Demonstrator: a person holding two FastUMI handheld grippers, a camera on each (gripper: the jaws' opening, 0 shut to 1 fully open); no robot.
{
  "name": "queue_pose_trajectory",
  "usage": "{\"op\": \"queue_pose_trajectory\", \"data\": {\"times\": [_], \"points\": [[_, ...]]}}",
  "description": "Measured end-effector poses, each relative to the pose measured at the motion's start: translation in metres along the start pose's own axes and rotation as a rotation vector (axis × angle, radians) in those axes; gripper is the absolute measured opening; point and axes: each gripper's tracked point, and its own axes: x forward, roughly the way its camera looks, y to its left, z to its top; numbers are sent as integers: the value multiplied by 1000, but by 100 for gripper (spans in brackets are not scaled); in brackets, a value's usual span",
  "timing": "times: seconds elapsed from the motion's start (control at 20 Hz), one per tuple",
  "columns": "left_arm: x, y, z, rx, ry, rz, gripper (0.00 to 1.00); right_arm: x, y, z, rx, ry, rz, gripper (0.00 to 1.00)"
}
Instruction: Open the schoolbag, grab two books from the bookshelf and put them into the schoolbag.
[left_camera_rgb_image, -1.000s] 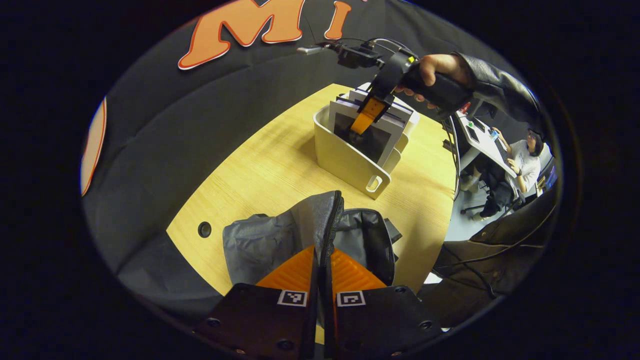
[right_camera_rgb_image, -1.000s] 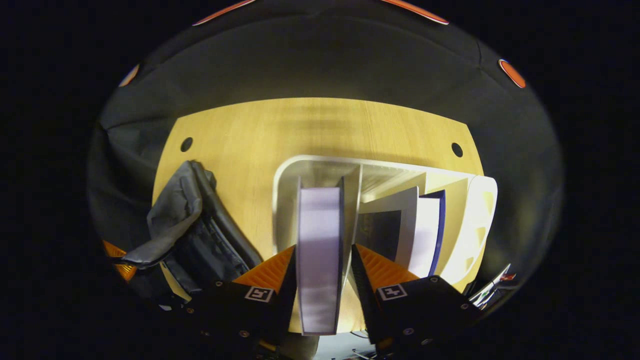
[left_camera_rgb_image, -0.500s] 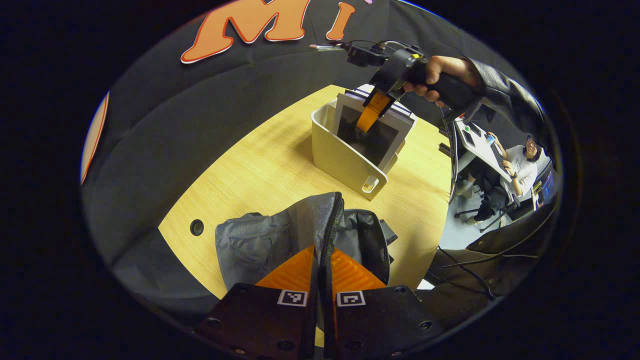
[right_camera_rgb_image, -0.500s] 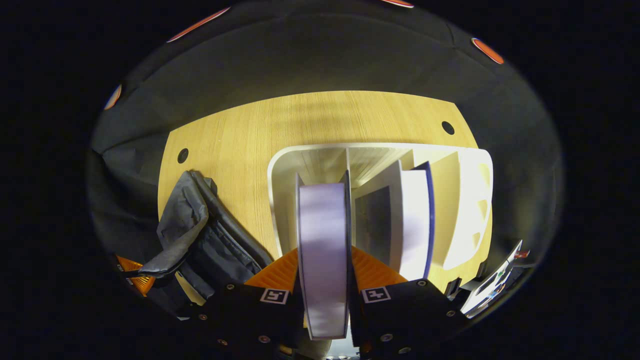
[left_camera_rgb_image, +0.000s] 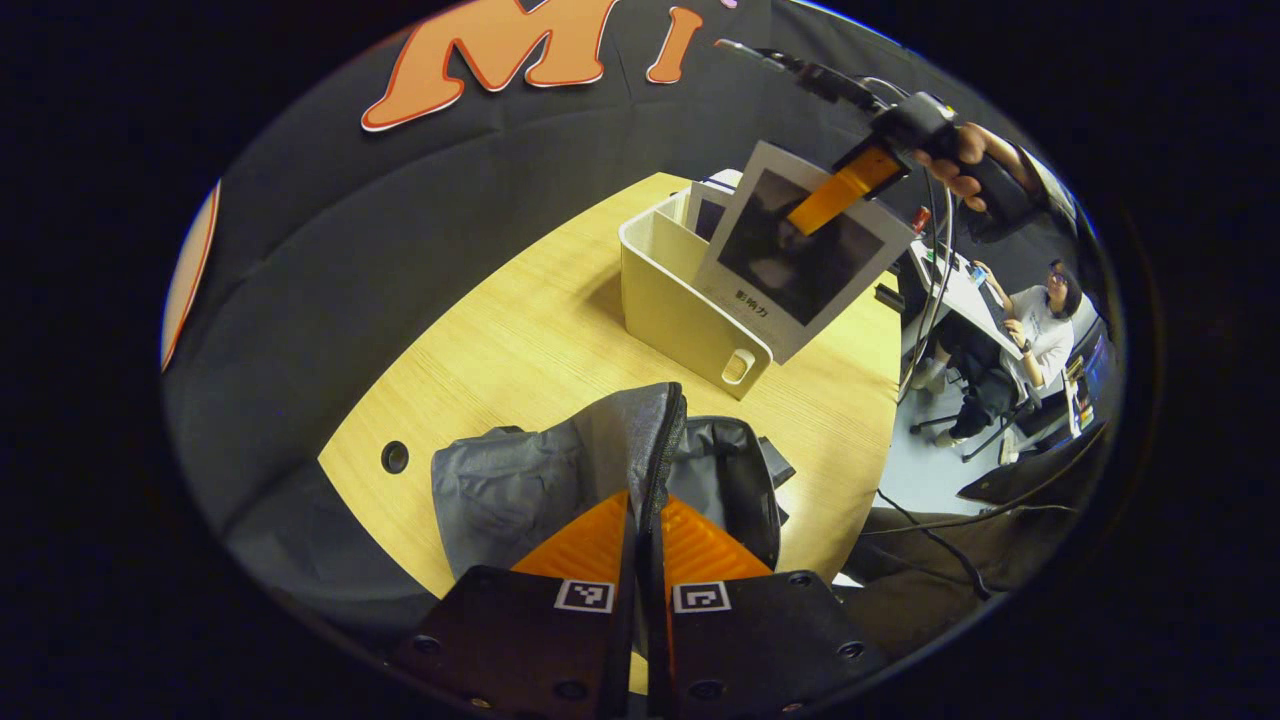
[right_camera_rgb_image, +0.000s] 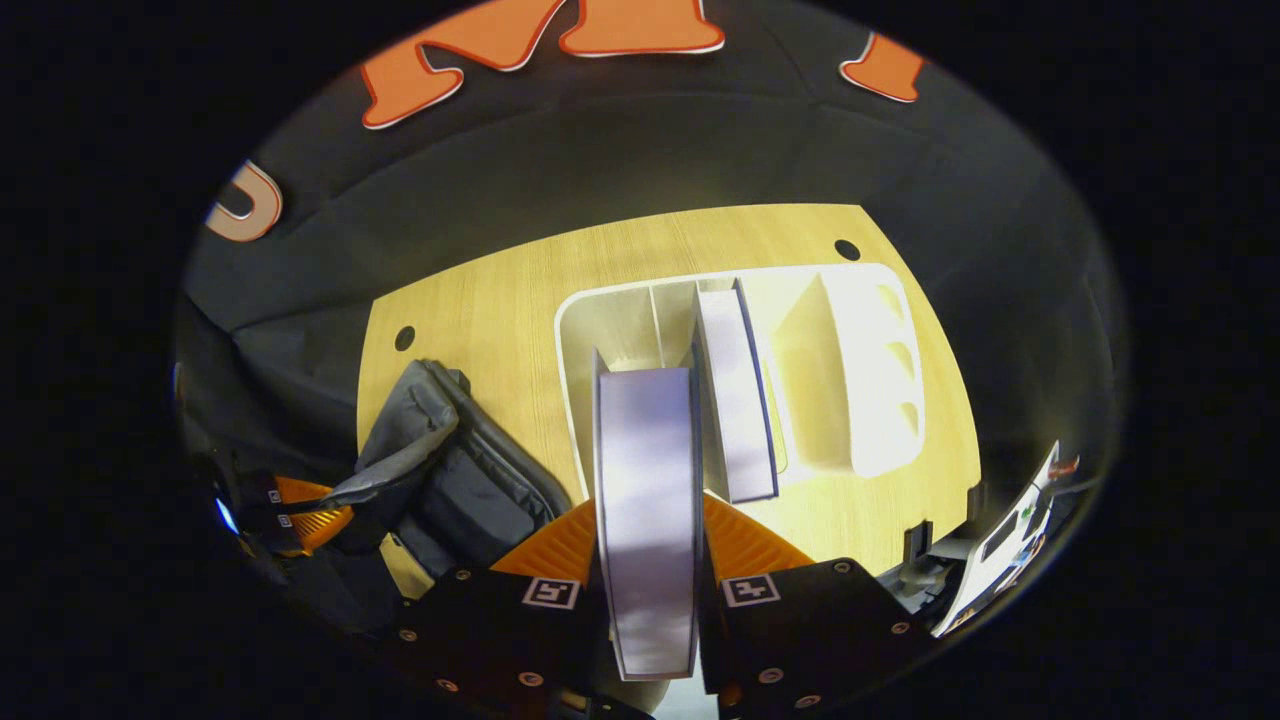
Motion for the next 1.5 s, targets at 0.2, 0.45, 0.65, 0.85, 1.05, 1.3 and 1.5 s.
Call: {"op": "queue_pose_trajectory", "data": {"times": [0.2,0.45,0.65,0.85,1.05,1.3,1.5], "points": [[-2,-2,-3,-1,-5,9,7,-40,9,-17,58,-65,76,37],[-7,1,-2,-10,-16,41,7,-70,14,-33,154,-130,188,37],[-8,0,0,-34,-41,61,7,-80,21,-51,229,-174,276,36],[-11,0,-3,-53,-45,71,4,-66,50,-83,305,-159,396,36],[-12,0,-1,-54,-44,79,4,-44,84,-103,385,-133,518,36],[-12,-1,-1,-84,-63,95,4,-19,110,-114,448,-103,597,35],[-14,-2,1,-103,-85,117,4,10,135,-110,515,-114,653,35]]}}
